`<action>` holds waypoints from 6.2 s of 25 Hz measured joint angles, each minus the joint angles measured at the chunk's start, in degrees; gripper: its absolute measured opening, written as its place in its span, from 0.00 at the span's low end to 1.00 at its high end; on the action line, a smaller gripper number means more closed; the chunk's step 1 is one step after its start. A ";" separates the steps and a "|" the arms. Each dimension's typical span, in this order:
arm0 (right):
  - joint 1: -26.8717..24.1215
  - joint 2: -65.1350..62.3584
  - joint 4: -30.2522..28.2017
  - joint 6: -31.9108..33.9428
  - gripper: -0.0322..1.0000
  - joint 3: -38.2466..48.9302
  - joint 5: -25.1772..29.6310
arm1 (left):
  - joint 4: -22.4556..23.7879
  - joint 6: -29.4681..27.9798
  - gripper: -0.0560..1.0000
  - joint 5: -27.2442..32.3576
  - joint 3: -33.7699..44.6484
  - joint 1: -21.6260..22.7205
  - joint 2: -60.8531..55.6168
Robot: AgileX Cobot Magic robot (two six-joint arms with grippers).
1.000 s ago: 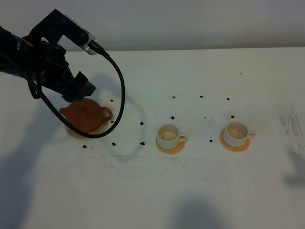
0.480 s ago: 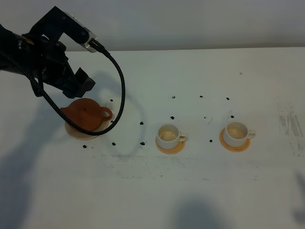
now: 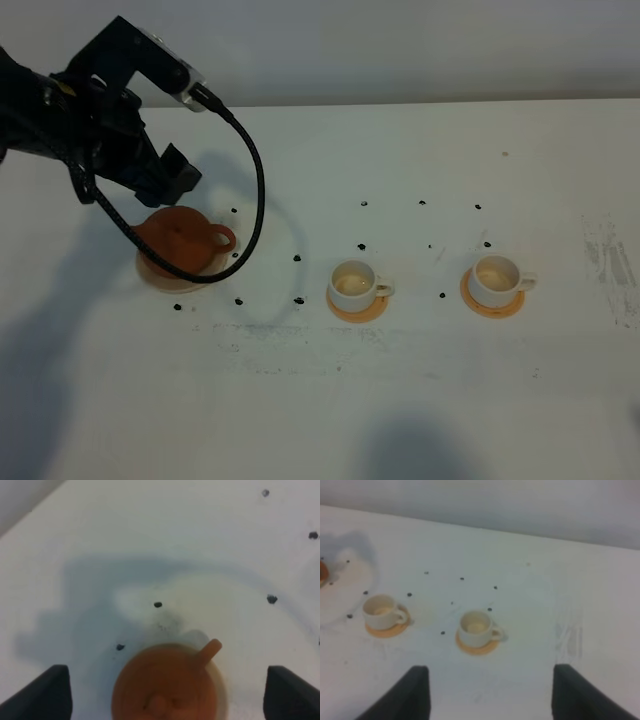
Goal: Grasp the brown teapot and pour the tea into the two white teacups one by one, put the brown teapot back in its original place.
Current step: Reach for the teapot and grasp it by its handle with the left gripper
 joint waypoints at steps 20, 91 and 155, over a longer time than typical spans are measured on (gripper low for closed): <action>0.00 -5.45 -3.18 3.68 0.53 3.99 7.10 | 1.29 1.42 0.75 -4.89 0.00 -4.19 5.61; -17.00 -5.45 -9.00 10.12 0.53 4.18 6.86 | 3.81 6.52 0.75 5.60 -9.13 -7.61 18.87; -17.00 -5.45 -9.00 10.12 0.53 4.18 6.86 | 3.41 8.86 0.69 21.25 -9.45 -4.12 20.32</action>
